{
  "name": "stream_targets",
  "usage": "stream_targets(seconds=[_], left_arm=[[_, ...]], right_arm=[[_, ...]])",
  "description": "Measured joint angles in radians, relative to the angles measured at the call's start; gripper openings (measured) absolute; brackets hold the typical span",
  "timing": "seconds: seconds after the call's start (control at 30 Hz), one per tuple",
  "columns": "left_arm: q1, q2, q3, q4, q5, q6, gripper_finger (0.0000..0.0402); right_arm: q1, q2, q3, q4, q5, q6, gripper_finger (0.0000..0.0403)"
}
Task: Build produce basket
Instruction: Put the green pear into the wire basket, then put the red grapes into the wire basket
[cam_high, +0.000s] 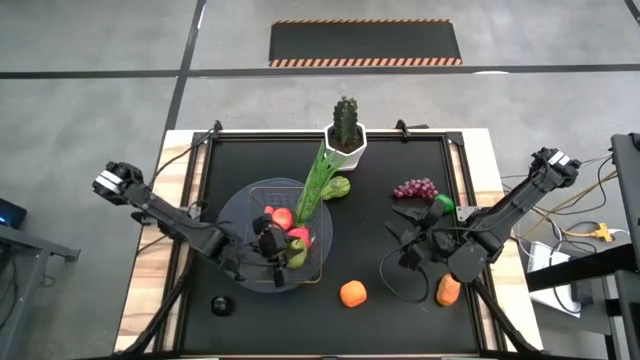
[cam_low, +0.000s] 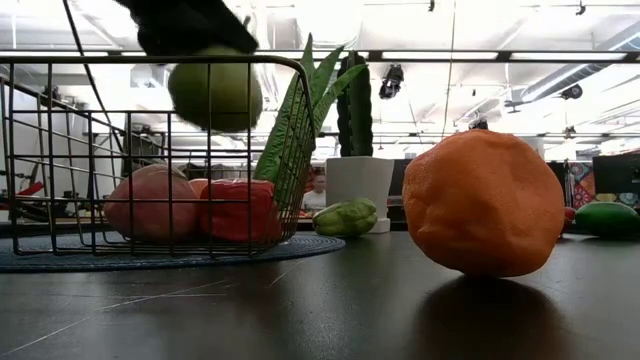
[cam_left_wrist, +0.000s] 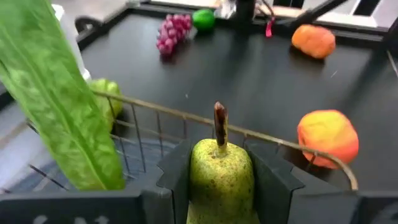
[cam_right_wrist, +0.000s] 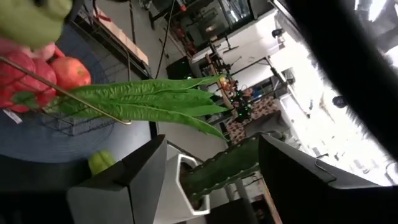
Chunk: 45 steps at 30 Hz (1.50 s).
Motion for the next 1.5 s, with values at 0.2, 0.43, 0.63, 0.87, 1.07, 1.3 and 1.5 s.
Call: stream_targets(seconds=[0.2,0.43,0.63,0.87,1.07,1.3,1.5], left_arm=[[0.0,0.075,-0.002,0.027,0.055,-0.032,0.0112],[0.0,0.134,0.002,0.033,0.06,-0.033,0.0158],[0.0,0.135,-0.001,0.031,0.059,-0.082,0.0164],[0.001,0.125,-0.001,0.03,0.059,-0.07,0.0166],[0.0,0.079,0.016,0.031,0.075,0.021,0.0167],[-0.001,-0.037,0.017,0.039,0.073,0.102,0.0167],[-0.001,-0.093,0.006,0.176,0.045,0.322,0.0167]], right_arm=[[0.0,0.004,0.0,-0.001,0.0,0.04,0.0235],[0.0,0.006,0.0,-0.005,0.0,0.105,0.0235],[0.0,0.006,0.0,-0.005,0.0,0.116,0.0235],[0.0,0.006,0.0,-0.006,0.0,0.167,0.0233],[0.0,0.006,0.0,-0.007,0.0,0.287,0.0231],[-0.009,0.006,-0.001,-0.065,-0.074,0.462,0.0223],[-0.082,0.006,-0.001,-0.092,-0.286,0.626,0.0215]])
